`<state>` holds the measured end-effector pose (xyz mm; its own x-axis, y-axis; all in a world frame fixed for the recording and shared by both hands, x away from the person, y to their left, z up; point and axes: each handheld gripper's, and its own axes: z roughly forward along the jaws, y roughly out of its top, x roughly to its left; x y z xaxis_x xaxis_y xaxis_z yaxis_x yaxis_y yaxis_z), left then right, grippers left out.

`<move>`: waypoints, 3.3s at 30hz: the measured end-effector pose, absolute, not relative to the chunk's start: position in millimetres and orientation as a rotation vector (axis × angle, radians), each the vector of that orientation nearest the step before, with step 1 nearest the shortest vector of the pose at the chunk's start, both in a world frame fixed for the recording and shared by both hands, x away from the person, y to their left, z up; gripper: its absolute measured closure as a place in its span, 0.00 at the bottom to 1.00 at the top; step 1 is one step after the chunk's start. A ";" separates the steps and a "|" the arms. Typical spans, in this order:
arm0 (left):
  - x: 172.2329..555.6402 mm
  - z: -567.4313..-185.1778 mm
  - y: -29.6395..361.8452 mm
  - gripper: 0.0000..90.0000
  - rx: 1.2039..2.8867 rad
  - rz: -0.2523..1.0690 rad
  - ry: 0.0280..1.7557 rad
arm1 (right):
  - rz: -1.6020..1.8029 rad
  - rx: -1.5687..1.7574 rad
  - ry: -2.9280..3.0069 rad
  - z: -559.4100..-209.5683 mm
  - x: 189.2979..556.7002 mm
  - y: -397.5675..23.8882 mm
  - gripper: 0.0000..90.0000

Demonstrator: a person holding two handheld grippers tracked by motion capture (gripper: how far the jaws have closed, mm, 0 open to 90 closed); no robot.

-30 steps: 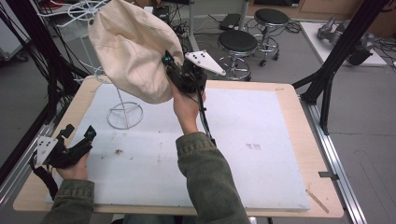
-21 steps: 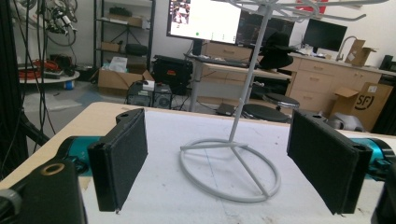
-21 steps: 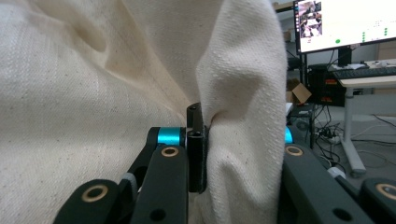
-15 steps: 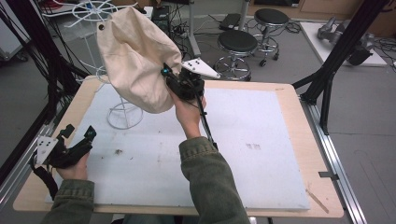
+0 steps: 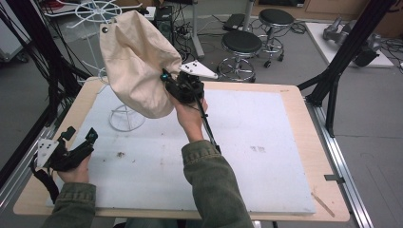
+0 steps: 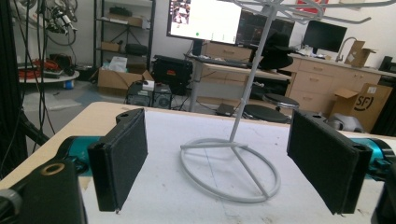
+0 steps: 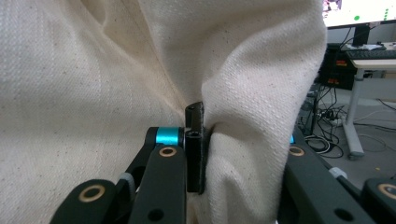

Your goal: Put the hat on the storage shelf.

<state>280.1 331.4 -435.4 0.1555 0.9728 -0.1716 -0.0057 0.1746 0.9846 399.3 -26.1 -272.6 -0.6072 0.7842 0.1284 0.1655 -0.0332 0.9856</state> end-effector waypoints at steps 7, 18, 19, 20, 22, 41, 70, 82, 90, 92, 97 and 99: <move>280.2 -435.5 331.4 0.23 1.136 0.979 1.158 | 1.694 0.994 1.740 -271.2 398.4 -27.6 0.74; 280.2 -435.4 331.5 0.23 1.139 0.981 1.157 | 1.736 0.979 1.642 -266.0 387.1 -43.9 0.07; 280.2 -435.4 331.5 0.23 1.138 0.981 1.157 | 1.727 0.983 1.645 -266.3 385.5 -46.0 0.05; 280.5 -435.4 331.0 0.23 1.130 0.979 1.157 | 1.720 0.987 1.649 -267.0 384.3 -48.4 0.05; 280.3 -435.3 331.0 0.23 1.128 0.979 1.157 | 1.712 0.983 1.654 -269.4 381.6 -54.1 0.04; 279.0 -435.0 330.6 0.23 1.142 0.979 1.155 | 1.727 1.041 1.611 -289.8 370.7 -99.7 0.04; 277.7 -434.2 326.6 0.23 1.153 0.980 1.145 | 1.572 1.084 1.599 -331.7 312.0 -188.1 0.04; 278.0 -433.9 324.7 0.23 1.155 0.978 1.142 | 1.502 1.159 1.588 -355.1 292.5 -216.7 0.04; 276.8 -433.6 324.3 0.23 1.153 0.975 1.139 | 1.449 1.211 1.577 -363.8 280.9 -234.2 0.04; 276.7 -433.5 324.2 0.23 1.153 0.973 1.140 | 1.430 1.231 1.569 -366.7 278.4 -240.7 0.04; 276.5 -433.5 323.8 0.23 1.154 0.974 1.141 | 1.401 1.273 1.550 -372.4 271.8 -254.9 0.04; 276.6 -433.5 323.5 0.23 1.154 0.972 1.140 | 1.386 1.284 1.547 -374.7 269.1 -259.8 0.04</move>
